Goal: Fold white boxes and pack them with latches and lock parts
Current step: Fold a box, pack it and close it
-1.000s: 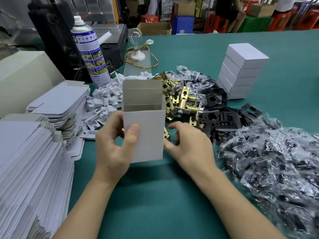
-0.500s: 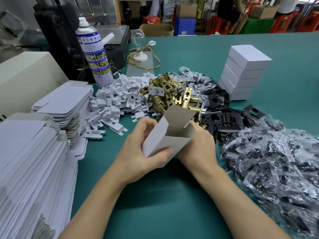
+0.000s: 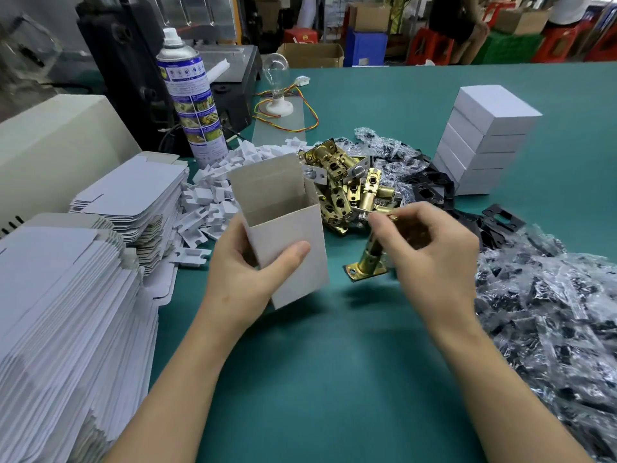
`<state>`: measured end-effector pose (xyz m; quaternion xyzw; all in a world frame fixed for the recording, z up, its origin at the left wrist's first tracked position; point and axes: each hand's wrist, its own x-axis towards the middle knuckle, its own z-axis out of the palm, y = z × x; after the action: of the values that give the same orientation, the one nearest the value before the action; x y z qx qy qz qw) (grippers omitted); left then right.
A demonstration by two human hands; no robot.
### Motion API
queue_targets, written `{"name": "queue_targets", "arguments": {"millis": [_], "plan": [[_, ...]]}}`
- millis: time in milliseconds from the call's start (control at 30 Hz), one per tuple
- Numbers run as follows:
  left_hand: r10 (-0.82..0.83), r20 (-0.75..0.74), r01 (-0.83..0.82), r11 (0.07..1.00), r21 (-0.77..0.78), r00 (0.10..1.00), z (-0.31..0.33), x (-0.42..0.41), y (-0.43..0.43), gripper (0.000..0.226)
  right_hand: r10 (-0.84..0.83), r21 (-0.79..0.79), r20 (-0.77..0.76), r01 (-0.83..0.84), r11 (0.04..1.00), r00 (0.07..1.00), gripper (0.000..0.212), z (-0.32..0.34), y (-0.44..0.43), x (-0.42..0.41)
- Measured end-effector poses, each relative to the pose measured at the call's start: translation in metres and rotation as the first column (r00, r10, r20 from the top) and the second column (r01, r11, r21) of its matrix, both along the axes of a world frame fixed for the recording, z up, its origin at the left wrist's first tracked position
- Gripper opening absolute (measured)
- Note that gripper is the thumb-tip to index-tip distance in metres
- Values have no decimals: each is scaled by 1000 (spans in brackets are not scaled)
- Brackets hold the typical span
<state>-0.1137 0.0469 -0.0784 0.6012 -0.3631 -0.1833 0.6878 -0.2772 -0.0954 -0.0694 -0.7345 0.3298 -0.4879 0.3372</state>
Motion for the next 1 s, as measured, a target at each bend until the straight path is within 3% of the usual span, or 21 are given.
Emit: {"name": "queue_targets", "arguments": {"millis": [167, 267, 333, 433, 533, 767, 867, 1000], "plan": [[-72, 203, 33, 981, 189, 977, -7, -3, -5, 46, -26, 75, 284, 5, 997, 959, 17, 14, 2, -9], [-114, 257, 59, 975, 213, 960, -10, -10, -7, 44, -8, 240, 506, -132, 962, 862, 26, 19, 1, -10], [-121, 286, 58, 974, 217, 951, -11, -11, -7, 44, 3, 392, 645, -334, 858, 764, 29, 22, 1, -8], [-128, 299, 62, 973, 222, 946, -12, -11, -7, 46, -35, 525, 733, -533, 664, 679, 36, 22, 2, -1], [-129, 340, 53, 973, 225, 932, -12, -13, -8, 49, 7, 514, 726, -550, 658, 687, 33, 19, 6, 4], [-109, 445, -12, 965, 261, 889, -11, -16, -7, 51, 112, 269, 517, -285, 920, 849, 29, 22, 19, 0], [-118, 515, -28, 963, 268, 849, -10, -19, -8, 56, 95, 160, 432, -180, 971, 897, 19, 26, 26, -2], [-128, 543, -25, 964, 264, 830, -10, -23, -9, 41, 52, 23, 283, -61, 998, 958, 21, 26, 32, -2]]}}
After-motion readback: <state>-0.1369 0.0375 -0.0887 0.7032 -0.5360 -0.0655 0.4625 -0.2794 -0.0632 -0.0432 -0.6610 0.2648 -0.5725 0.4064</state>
